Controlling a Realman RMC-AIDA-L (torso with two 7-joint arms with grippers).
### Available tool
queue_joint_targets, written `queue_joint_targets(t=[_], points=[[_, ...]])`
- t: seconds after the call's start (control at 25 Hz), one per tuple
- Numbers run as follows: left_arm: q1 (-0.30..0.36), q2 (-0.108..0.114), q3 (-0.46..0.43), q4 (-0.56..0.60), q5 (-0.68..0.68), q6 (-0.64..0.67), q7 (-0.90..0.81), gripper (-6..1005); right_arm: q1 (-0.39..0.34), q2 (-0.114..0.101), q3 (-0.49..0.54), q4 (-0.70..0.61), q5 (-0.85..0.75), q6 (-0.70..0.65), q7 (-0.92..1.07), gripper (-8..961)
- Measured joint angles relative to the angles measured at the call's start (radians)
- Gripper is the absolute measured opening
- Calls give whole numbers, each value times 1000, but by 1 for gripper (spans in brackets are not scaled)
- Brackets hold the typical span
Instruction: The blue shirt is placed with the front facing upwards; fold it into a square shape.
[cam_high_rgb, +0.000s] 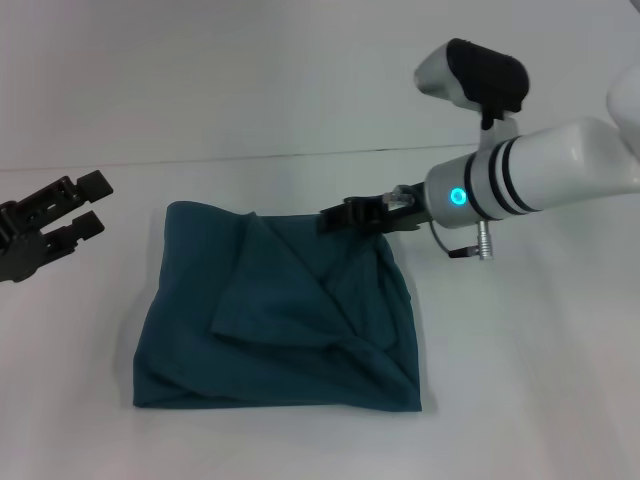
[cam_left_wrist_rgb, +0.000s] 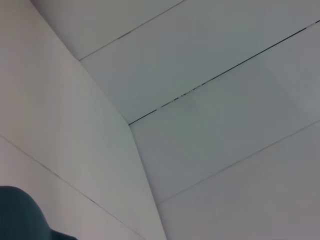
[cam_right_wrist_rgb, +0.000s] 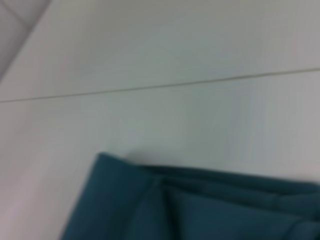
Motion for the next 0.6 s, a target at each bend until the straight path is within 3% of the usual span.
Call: queue_joint_targets(t=[0.32,0.44,0.6], points=[[-1,1,2,-3,4,-5,-2,803,-18,-18,-17,-23,-19,66,18,673],[-6,6,31,1,22,-2,-28,798,-37,-33,-13,-99,-16,-48,18,673],[-19,12,115,28,80,7,-130,792,-102,-61,12,-298,6,-307,34,673]])
